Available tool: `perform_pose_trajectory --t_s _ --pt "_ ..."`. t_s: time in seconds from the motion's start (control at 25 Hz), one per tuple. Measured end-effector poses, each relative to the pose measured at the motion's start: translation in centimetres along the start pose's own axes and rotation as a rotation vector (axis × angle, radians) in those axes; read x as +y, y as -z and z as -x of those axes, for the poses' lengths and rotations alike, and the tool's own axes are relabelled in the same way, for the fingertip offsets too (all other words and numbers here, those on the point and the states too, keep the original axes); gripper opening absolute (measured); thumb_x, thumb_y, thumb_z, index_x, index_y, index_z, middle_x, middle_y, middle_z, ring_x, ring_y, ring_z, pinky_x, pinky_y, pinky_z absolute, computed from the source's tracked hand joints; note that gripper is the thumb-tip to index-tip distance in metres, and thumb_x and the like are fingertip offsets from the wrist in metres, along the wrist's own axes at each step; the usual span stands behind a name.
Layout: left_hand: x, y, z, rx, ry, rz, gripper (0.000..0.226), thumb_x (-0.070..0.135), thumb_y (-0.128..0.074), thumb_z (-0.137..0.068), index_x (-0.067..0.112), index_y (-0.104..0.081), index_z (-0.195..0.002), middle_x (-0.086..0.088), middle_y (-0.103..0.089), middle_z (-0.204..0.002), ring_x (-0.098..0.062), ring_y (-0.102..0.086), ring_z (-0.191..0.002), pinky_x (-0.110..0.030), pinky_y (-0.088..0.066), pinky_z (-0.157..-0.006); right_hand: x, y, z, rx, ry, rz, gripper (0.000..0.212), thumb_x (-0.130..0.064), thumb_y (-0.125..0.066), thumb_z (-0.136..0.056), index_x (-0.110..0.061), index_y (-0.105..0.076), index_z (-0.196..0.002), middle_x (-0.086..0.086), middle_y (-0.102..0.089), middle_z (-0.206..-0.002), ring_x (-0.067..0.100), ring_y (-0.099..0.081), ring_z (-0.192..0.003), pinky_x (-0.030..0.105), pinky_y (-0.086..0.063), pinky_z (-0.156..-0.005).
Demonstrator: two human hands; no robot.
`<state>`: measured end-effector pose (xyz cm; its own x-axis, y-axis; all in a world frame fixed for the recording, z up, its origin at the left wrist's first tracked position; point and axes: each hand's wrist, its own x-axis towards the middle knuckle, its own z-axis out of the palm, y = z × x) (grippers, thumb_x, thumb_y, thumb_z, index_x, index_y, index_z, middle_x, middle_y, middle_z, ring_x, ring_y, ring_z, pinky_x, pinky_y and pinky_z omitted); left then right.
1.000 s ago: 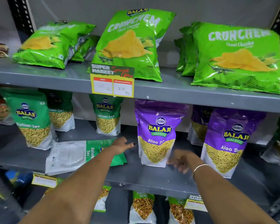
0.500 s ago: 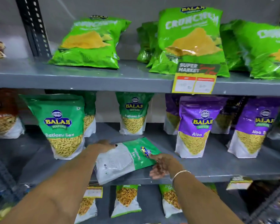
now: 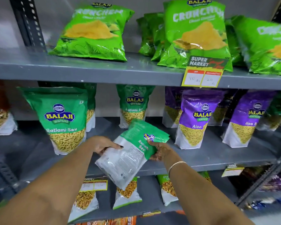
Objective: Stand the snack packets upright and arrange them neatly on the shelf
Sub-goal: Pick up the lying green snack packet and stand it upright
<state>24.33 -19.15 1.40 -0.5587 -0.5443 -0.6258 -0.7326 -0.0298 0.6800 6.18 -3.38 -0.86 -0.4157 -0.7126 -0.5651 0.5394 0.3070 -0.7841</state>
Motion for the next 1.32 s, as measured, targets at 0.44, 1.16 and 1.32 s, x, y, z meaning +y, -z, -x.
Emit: perform_pose_trajectory --t_s 0.44,1.16,1.32 --pt "4.9 -0.9 0.3 0.341 -0.257 0.139 0.063 0.013 -0.086 -0.056 0.002 -0.056 -0.111 -0.004 -0.064 -0.116 -0.020 -0.057 -0.105 -0.031 -0.051 -0.081 -11.0 -3.7 2.8 0.037 0.548 0.245 0.033 0.008 -0.072 -0.070 -0.015 -0.048 -0.072 0.010 -0.061 -0.095 0.024 -0.057 -0.087 0.037 -0.050 -0.071" --pt "2.5 -0.1 -0.5 0.011 -0.100 0.025 0.056 0.011 -0.052 -0.091 0.011 -0.031 -0.143 -0.007 -0.065 -0.115 -0.028 -0.063 -0.109 -0.025 -0.053 -0.074 -5.9 -1.3 -2.6 -0.202 0.140 0.513 0.019 -0.028 -0.054 -0.090 -0.015 -0.052 -0.104 0.005 -0.055 -0.093 0.014 -0.055 -0.074 0.033 -0.051 -0.077" --pt "3.3 -2.3 -1.9 0.226 -0.277 -0.036 0.102 0.010 -0.074 -0.073 0.016 -0.008 -0.150 -0.006 -0.023 -0.157 -0.022 -0.025 -0.143 -0.033 -0.031 -0.111 -5.3 -0.2 -1.5 -0.299 0.158 0.797 0.067 -0.001 -0.061 -0.081 -0.029 -0.033 -0.135 -0.001 -0.044 -0.119 0.011 -0.052 -0.098 0.027 -0.048 -0.072"
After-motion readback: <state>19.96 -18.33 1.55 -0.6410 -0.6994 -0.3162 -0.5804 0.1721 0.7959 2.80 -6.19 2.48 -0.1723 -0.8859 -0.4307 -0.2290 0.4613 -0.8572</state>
